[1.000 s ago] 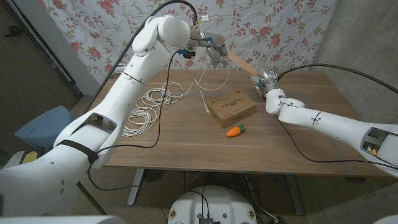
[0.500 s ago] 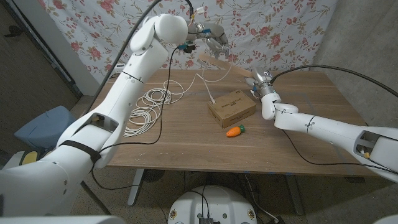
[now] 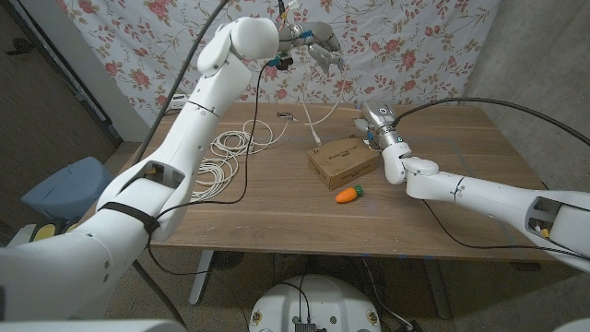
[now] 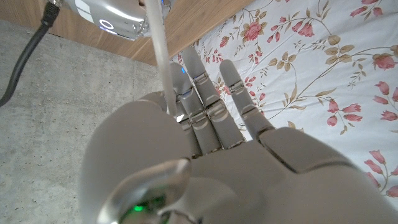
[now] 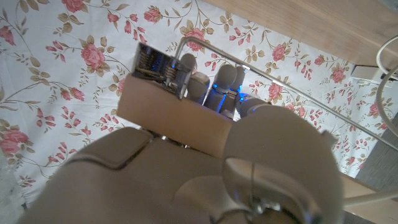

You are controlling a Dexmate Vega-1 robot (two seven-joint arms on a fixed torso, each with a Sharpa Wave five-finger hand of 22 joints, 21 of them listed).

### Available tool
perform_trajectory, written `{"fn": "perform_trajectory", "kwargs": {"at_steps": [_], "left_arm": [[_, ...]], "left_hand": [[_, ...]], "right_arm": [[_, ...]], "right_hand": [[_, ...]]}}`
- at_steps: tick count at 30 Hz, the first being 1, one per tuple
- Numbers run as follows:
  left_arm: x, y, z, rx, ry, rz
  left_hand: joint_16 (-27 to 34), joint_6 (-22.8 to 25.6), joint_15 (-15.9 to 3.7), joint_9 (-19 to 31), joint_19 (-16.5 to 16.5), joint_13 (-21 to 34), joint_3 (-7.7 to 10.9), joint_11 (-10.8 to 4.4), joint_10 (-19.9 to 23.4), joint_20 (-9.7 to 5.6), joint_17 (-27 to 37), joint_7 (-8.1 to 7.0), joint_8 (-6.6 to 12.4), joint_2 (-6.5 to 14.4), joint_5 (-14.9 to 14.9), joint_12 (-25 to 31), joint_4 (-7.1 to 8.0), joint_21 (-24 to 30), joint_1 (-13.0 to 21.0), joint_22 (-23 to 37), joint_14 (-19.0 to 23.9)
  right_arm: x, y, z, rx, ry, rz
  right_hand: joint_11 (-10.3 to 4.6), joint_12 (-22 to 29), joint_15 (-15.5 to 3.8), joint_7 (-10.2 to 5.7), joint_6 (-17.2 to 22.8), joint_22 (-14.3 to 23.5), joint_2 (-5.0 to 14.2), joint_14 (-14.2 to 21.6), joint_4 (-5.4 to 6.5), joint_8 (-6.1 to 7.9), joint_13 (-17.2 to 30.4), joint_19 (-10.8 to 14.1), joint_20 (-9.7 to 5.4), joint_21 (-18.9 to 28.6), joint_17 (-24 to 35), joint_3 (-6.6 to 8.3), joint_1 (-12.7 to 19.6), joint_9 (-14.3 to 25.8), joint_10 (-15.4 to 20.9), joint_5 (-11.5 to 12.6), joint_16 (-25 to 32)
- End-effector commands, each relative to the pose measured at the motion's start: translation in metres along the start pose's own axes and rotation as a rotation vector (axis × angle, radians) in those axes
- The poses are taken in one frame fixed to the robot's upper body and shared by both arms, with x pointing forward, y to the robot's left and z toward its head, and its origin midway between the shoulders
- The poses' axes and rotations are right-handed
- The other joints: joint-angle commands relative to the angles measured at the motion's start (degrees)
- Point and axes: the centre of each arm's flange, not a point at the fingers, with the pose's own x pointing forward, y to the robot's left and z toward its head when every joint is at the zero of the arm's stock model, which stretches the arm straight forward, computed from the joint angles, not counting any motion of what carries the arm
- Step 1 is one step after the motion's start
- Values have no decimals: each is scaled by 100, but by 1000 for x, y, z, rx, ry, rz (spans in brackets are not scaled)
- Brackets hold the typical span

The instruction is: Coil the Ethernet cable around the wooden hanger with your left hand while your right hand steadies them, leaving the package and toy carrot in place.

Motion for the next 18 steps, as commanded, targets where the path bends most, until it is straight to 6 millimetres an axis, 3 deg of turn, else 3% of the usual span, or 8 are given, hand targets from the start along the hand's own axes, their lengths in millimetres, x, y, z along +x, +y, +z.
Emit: {"fn": "perform_trajectory", "kwargs": {"at_steps": [1,18], "left_arm": [[-4,13,-7,0,33,123],[-39,24,-27,216,253,501]], "left_hand": [[-9,492,-128,17,-46,61,-20,-10,6,-1,45,271,300,14,40,32,26,65,39,-9,25],[52,797,-162,53,221,445,-22,-129,116,-117,126,250,339,-137,135,248,16,225,88,-92,342]], "right_arm": [[0,11,3,-6,-31,14],[4,-4,-24,163,54,-56]], "right_hand": [[-113,-12,-610,-31,22,19,99,-33,-3,52,4,-4,-527,-22,21,-21,83,16,-130,45,51],[-83,40,-611,1,29,18,113,-62,1,54,52,24,-567,-96,17,-52,84,28,-138,94,123]]}}
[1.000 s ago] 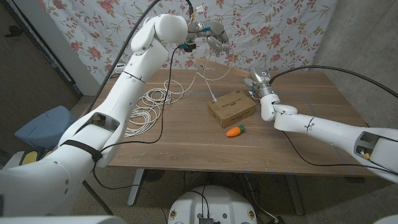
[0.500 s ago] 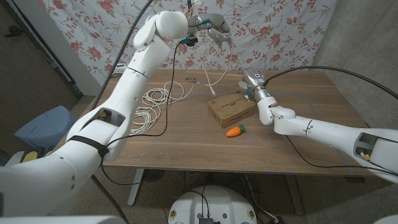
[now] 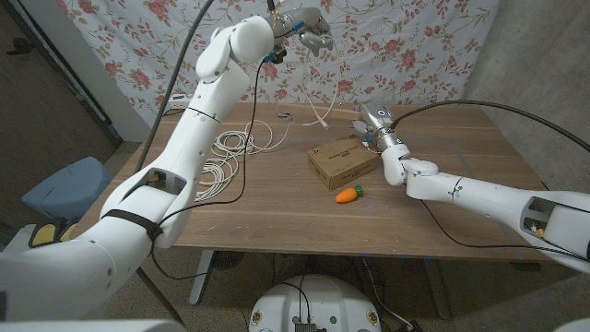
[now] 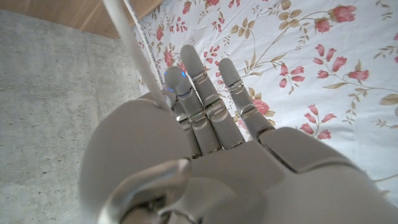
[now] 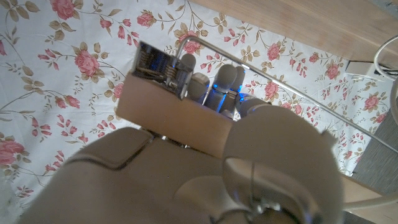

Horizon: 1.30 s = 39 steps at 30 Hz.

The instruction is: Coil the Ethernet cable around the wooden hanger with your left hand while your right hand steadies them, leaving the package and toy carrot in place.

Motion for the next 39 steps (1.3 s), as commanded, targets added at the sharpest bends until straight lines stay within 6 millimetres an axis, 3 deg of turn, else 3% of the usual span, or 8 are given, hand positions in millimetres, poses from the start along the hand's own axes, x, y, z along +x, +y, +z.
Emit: {"fn": "perform_trajectory", "kwargs": {"at_steps": [1,11,23,29,39], "left_arm": [[-19,14,-18,136,142,286],[-25,12,-38,151,217,370],[-32,11,-36,375,309,670],[-21,9,-40,473,322,576],[-8,-23,-40,571,305,453]], "left_hand": [[18,767,-28,18,74,4,2,-63,48,-18,25,196,337,-80,57,19,-5,35,23,4,88],[-35,798,-33,72,58,7,-2,-58,70,-55,59,139,318,-135,113,4,26,38,15,-11,90],[-50,852,-35,135,69,177,-11,-125,55,-80,113,83,333,-162,179,49,50,36,-12,-17,149],[-123,857,-35,100,-4,-262,-20,-138,106,-80,155,84,269,-196,235,-243,54,4,-30,-22,106],[-173,850,-26,105,-59,-302,-34,-155,130,-87,197,55,214,-205,286,-279,61,-18,-55,-18,126]], "right_arm": [[2,-9,-18,104,44,-45],[4,-16,-28,135,70,-57],[3,-13,-24,101,18,-28],[3,-17,-27,158,33,-54],[7,-35,-35,368,55,-102]], "right_hand": [[-95,14,-622,-8,30,18,113,-13,-22,32,-17,30,-569,-21,17,-18,85,16,-104,39,73],[-105,56,-620,-5,22,27,121,-21,-26,41,26,42,-568,-68,18,-44,101,47,-115,71,142],[-100,58,-619,-5,26,30,126,-52,-15,48,9,34,-581,-117,19,-86,104,72,-138,101,217],[-88,43,-619,-3,23,31,126,-62,-18,42,-41,29,-585,-131,18,-96,109,68,-114,109,237],[-96,96,-618,13,34,35,140,-56,-18,43,33,72,-568,-131,18,-107,122,66,-125,117,280]]}}
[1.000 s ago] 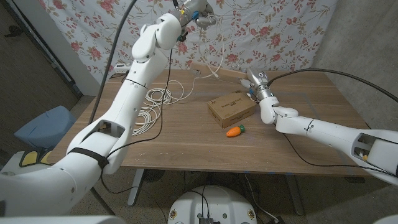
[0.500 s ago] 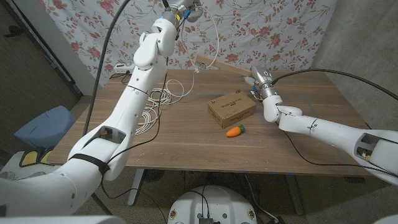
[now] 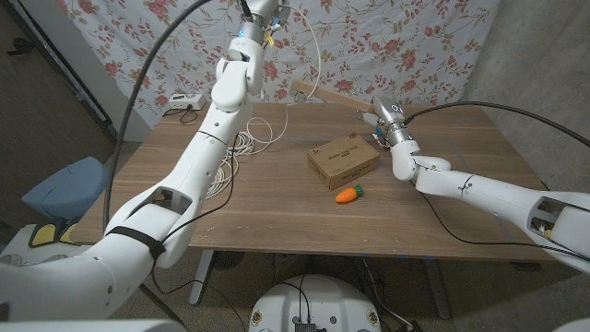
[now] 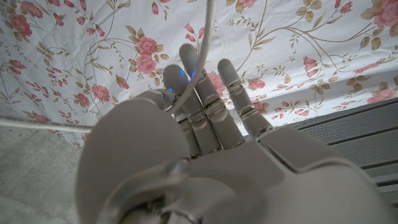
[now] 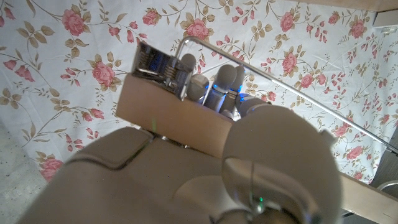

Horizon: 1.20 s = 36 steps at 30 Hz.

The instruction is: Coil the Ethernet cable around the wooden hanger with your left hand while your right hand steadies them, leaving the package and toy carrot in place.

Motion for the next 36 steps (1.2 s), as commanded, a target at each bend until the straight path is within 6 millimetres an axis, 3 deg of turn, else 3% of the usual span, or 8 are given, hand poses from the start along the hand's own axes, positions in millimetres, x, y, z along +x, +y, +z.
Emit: {"fn": "perform_trajectory", "kwargs": {"at_steps": [1,20,30,36], "left_arm": [[-7,-28,13,137,-58,-63],[-31,-55,13,113,-61,-168],[-45,-68,23,113,-92,-251],[-45,-68,24,92,-92,-262]], "left_hand": [[2,820,-2,39,-39,76,2,-16,34,-3,45,50,-18,-45,45,12,23,-17,-21,15,19],[-29,865,-10,50,-35,-75,-37,-33,85,-37,130,26,-76,-58,109,-127,13,26,-45,29,53],[-49,874,-9,75,-29,-21,-46,-42,89,-40,168,32,-99,-51,140,-126,7,51,-42,31,87],[-52,854,-2,107,-28,85,-57,-50,71,-44,198,33,-112,-45,151,-91,11,71,-47,35,111]], "right_arm": [[5,-18,-4,204,16,-47],[17,-28,-32,320,94,-45],[19,-42,-28,350,51,-59],[16,-44,-14,330,-54,7]], "right_hand": [[-91,45,-619,12,36,20,118,-15,-4,22,34,52,-552,-4,18,-12,100,24,-51,42,33],[-93,71,-618,31,42,31,137,13,-1,34,55,90,-538,26,20,-6,130,29,-3,36,117],[-112,162,-616,49,52,34,137,21,4,58,243,94,-544,61,23,0,140,48,-40,25,163],[-70,119,-612,24,16,26,124,-19,20,64,213,45,-582,39,25,-10,124,77,-82,26,177]]}}
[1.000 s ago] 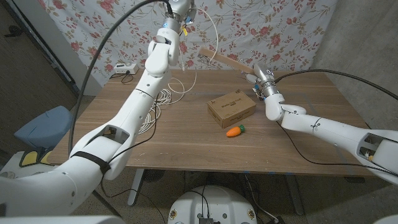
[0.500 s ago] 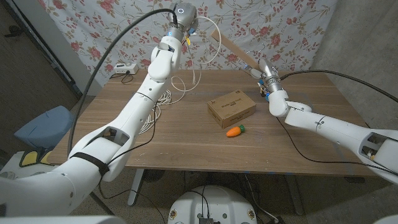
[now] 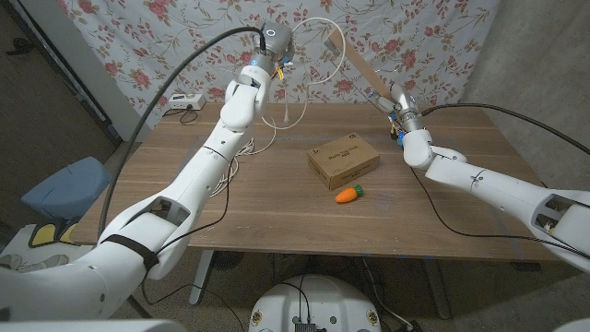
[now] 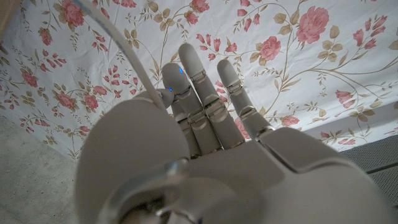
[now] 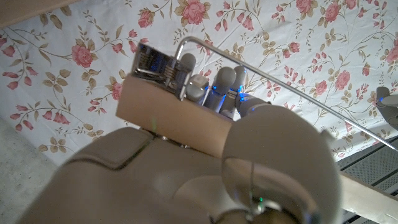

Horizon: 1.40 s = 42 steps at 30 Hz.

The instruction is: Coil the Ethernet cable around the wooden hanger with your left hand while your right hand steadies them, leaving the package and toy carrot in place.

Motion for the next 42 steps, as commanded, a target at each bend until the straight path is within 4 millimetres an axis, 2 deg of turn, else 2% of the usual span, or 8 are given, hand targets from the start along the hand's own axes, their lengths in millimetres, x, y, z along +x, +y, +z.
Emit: {"fn": "perform_trajectory", "kwargs": {"at_steps": [1,9,15,23,32,42], "left_arm": [[-5,-6,8,-25,-23,-51],[-2,1,15,-35,-45,-43],[-1,4,22,-26,-58,-43],[-4,5,32,-2,-87,-115],[-10,9,47,63,-140,-301],[-21,3,54,122,-162,-473]], "left_hand": [[-16,746,8,63,12,116,-18,-47,15,-4,44,63,34,-9,35,46,6,31,-20,22,63],[46,733,24,85,15,364,-39,-47,-9,-11,122,87,14,33,32,141,10,82,-37,35,160],[65,731,22,95,2,418,-59,-36,0,-17,185,92,2,33,28,131,2,112,-42,37,149],[95,754,24,79,-14,461,-73,-40,9,-16,257,114,-23,43,21,105,-10,152,-31,39,164],[173,739,47,84,69,447,-99,-42,33,-13,340,126,-59,46,5,36,-24,273,-11,60,278],[237,743,50,71,65,395,-134,-20,54,-13,444,146,-107,51,-23,-69,-38,407,19,80,302]], "right_arm": [[-3,-3,18,12,-115,89],[-15,11,55,48,-271,247],[-20,11,72,61,-334,245],[-16,-7,62,40,-243,103],[-5,-19,52,-45,-102,-44],[13,-24,32,-70,-15,-59]], "right_hand": [[-52,-15,-611,25,4,11,122,-25,30,20,-19,-9,-577,11,26,-4,121,2,-90,20,27],[-30,-96,-614,33,-45,-8,115,-97,45,21,-144,-25,-626,-56,24,-11,95,33,-92,34,31],[-49,-90,-616,30,-39,-12,113,-127,37,5,-148,-19,-631,-113,22,-10,90,4,-87,46,35],[-50,-7,-617,15,-46,5,129,-86,28,30,-19,35,-622,-126,25,-8,94,45,-84,54,68],[-110,107,-618,26,-23,23,139,-25,22,57,200,82,-622,-89,30,-2,105,59,-93,49,115],[-124,97,-616,26,-7,25,137,-15,26,62,218,90,-632,-64,32,-1,105,38,-79,43,141]]}}
